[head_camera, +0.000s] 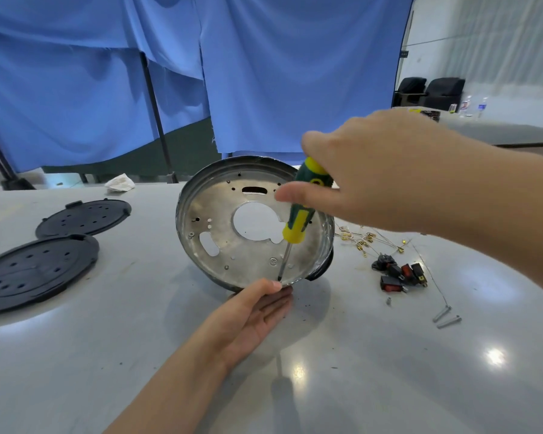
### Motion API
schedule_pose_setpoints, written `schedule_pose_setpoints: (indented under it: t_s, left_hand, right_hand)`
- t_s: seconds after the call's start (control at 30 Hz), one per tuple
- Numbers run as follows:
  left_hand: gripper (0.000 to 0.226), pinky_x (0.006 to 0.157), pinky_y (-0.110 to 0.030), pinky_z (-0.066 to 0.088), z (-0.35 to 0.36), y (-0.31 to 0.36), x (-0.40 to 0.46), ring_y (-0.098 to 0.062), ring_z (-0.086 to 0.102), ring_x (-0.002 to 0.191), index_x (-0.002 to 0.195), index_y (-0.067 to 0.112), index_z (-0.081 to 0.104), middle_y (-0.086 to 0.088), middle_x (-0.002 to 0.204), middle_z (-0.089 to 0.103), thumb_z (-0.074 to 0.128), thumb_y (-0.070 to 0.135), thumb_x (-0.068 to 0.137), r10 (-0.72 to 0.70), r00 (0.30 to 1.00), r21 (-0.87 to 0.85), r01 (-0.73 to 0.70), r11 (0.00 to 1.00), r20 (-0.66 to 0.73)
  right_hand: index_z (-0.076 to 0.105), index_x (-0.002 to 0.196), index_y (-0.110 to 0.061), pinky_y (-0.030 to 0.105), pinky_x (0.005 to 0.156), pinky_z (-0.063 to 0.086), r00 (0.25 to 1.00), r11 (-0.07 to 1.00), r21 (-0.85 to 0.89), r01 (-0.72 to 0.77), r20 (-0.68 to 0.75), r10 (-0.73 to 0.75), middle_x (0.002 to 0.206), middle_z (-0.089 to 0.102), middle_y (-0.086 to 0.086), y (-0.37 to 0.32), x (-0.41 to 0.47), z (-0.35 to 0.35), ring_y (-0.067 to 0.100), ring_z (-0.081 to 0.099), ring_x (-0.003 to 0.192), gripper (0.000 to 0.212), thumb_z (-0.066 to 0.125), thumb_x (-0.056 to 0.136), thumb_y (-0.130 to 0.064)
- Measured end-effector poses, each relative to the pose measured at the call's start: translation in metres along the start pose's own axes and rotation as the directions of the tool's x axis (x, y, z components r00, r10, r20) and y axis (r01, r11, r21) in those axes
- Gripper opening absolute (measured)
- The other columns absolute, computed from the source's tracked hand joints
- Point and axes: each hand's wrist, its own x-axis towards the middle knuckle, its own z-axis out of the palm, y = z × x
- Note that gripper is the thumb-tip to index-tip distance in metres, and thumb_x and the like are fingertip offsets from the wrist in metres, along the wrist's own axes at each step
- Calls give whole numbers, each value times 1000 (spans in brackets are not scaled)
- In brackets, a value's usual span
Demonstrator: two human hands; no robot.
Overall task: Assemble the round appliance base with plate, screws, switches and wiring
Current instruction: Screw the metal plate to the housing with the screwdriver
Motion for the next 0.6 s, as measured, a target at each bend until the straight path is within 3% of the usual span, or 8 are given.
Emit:
schedule_pose_setpoints:
  t_s: [0.07, 0.13, 0.2, 0.27, 0.33, 0.43, 0.5, 0.6]
  left_hand:
    - [44, 93, -39, 50, 1, 0, -1, -34, 64, 112, 106, -11, 64, -29, 113, 67, 74, -8, 63, -3, 1000, 11, 3, 1000, 1]
    - [42, 90, -38, 51, 1, 0, -1, -34, 64, 112, 102, -11, 65, -29, 112, 67, 72, -3, 62, -3, 1000, 18, 3, 1000, -2]
    - [42, 90, -39, 51, 1, 0, 0, -34, 64, 111, 100, -11, 65, -29, 111, 68, 69, 1, 60, 1, 1000, 15, -1, 1000, -1]
    - [41, 91, -39, 51, 1, 0, 0, -34, 65, 110, 99, -11, 65, -29, 110, 68, 69, 1, 60, 0, 1000, 12, 0, 1000, 2]
    - [39, 92, -40, 50, 0, 0, 0, -34, 65, 110, 99, -11, 65, -29, 110, 68, 69, 1, 61, -6, 1000, 18, 6, 1000, 5]
    - [30, 90, -39, 50, 0, 0, 0, -34, 65, 109, 92, -10, 70, -30, 111, 68, 68, 0, 63, -13, 1000, 25, 13, 1000, 11]
    - [29, 90, -40, 51, 0, 0, 0, -35, 65, 109, 89, -10, 71, -29, 109, 68, 69, 0, 62, -13, 1000, 25, 12, 1000, 11]
    - [29, 92, -40, 50, 0, 0, 0, -35, 65, 110, 87, -10, 73, -29, 108, 69, 70, 1, 60, -18, 1000, 23, 18, 1000, 12]
  right_hand:
    - [38, 88, -18, 28, 45, 21, 1000, 1000, -1, -12, 8, 12, 64, 45, -4, 1, 0, 2, 12, 41, 48, 60, 17, 80, -73]
    - [33, 104, -25, 29, 46, 25, 997, 982, 190, -8, 72, -5, 73, 45, -7, 1, 0, 5, 6, 42, 50, 38, 28, 88, -59]
    - [33, 96, -25, 31, 45, 27, 996, 972, 234, 21, 82, -41, 66, 45, -5, -2, 0, 5, 9, 41, 47, 22, 34, 92, -46]
    - [31, 78, -19, 30, 43, 22, 1000, 997, 80, 6, 20, -8, 57, 42, -2, -2, 1, 3, 14, 38, 44, 42, 25, 89, -59]
    - [34, 80, -17, 28, 44, 18, 999, 999, -13, -43, 11, 43, 59, 43, -2, -1, 1, 0, 14, 37, 45, 56, 15, 81, -69]
    - [33, 102, -23, 27, 42, 27, 993, 983, 177, -45, 116, 25, 65, 44, -6, 0, 0, 4, 8, 42, 46, 35, 31, 90, -56]
    - [35, 88, -19, 28, 40, 28, 996, 989, 148, -3, 87, -10, 59, 43, -2, -1, 1, 5, 10, 40, 42, 33, 32, 92, -51]
    - [35, 72, -15, 27, 44, 17, 999, 996, -82, -46, 6, 47, 55, 41, 0, 0, 2, 2, 15, 35, 44, 58, 13, 80, -69]
